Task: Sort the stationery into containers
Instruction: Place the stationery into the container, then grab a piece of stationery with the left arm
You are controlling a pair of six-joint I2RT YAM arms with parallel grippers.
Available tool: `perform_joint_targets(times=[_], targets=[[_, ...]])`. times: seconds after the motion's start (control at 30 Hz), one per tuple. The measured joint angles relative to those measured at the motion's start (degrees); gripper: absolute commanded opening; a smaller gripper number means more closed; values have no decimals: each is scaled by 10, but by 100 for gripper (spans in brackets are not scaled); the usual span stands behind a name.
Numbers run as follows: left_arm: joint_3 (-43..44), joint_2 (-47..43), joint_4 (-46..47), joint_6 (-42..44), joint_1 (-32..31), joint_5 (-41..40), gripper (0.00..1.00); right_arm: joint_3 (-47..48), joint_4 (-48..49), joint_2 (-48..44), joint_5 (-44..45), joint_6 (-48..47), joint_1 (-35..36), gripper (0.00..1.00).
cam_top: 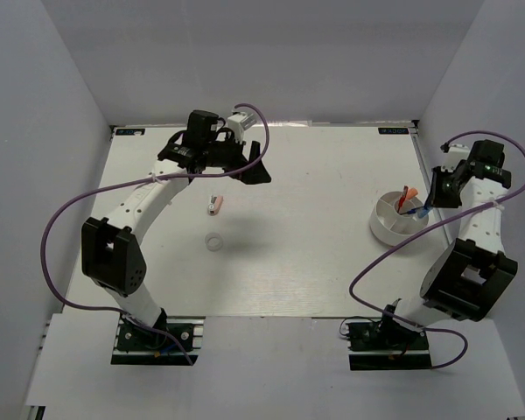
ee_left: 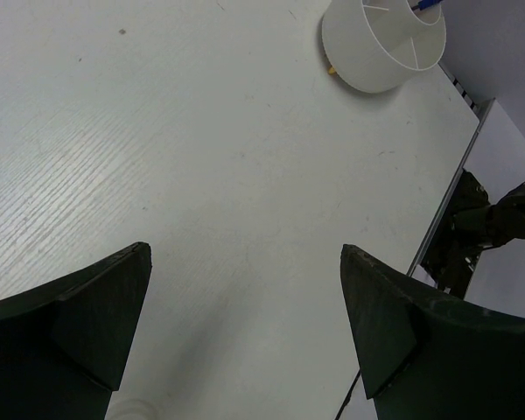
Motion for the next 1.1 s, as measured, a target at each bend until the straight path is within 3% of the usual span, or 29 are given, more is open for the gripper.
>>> perform_joint_targets(times=[0.2,0.27,0.5,0.73,0.97,1.1], targets=[[-1,0,3,-2,0,-1,98,-8,2,4,-3,1,-2,43],[-1,0,3,-2,0,-4,98,-8,3,5,-6,0,-2,49],[-2,-1,6,-9,0,-19,98,17,-10,7,-17,0,-1,50],[2,-9,-3,-42,16,-74,98,166,-61,9,-79,4,3,40],[-13,-31,-46,-18,52,-166,98,352,-124,38,-134,10,49,40],[-17,-30,-105,21,76,-226,89,377,-139,60,-144,10,100,42]])
